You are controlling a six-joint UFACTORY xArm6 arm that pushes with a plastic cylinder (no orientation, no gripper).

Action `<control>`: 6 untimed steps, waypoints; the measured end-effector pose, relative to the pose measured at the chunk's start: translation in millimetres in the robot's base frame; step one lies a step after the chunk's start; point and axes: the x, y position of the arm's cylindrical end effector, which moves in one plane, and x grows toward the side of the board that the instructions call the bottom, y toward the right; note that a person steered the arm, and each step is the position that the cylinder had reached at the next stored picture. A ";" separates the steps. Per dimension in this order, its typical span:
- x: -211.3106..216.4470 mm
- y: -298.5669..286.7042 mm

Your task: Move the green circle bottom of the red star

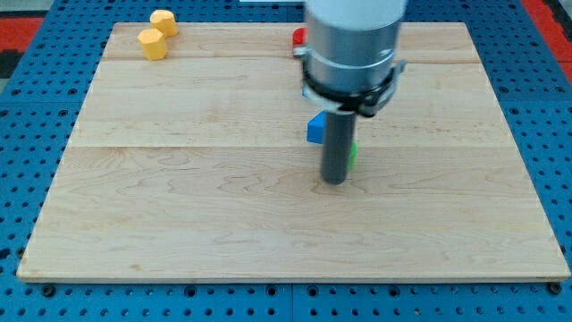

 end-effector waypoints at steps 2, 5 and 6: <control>-70.1 47.6; -147.1 67.0; -110.0 70.2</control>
